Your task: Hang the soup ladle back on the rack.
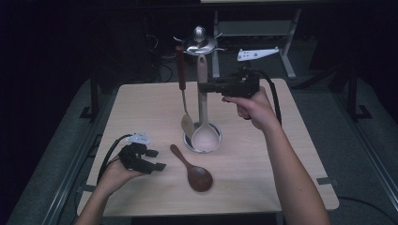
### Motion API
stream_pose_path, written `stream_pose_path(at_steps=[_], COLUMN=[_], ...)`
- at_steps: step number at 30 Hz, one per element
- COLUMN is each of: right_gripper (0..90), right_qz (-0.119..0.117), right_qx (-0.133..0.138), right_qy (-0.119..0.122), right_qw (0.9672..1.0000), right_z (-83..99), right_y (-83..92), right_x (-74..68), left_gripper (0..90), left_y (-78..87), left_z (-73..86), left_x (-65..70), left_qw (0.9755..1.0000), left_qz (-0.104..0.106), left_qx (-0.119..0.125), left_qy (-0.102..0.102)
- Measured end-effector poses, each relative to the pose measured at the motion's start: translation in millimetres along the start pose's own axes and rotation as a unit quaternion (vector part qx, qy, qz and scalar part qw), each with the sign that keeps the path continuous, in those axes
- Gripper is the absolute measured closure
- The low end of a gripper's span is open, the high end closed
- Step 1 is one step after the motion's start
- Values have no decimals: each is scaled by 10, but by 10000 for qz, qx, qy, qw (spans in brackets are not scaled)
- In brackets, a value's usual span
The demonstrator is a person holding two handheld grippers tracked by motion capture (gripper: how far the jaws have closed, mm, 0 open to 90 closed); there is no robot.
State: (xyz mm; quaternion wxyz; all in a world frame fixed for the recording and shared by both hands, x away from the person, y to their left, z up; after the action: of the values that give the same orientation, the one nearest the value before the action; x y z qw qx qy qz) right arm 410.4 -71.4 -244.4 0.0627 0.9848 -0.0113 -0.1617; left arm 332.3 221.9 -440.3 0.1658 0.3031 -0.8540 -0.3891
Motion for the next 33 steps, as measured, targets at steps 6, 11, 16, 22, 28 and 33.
stream_pose_path(at_steps=[6,11,16,22,28,33], right_gripper=[712,586,502,389,360,364], right_qz=[71,141,390,738,1029,1218], right_qx=[-48,-48,-171,-271,-292,-327], right_qy=[89,142,257,385,405,370], right_qw=[9999,9998,9988,9962,9934,9913], right_z=[7,16,54,122,242,434], right_y=[-37,-20,23,120,265,373], right_x=[-11,-35,-79,-143,-182,-161], left_gripper=[314,313,313,330,449,463], left_y=[-13,-8,0,28,135,164], left_z=[0,-1,2,-6,-74,-91], left_x=[11,7,-2,-21,-23,-14], left_qw=[10000,10000,10000,10000,9995,9995], left_qz=[16,23,1,-25,36,22], left_qx=[-35,-4,-8,73,259,298], left_qy=[-21,0,-12,55,155,98])
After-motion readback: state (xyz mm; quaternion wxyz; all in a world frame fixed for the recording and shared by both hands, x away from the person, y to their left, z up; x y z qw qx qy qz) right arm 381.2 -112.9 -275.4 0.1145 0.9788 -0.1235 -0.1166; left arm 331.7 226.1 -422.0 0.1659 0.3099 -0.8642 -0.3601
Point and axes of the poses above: each handheld gripper's, and its own axes: y roughly backward along the jaws, z roughly out of its underside, x roughly to its right, the point moved 4 cm from there along -y, roughly forward along the jaws, and after that the axes turned 11 degrees about -z, right-handed, at the moved point
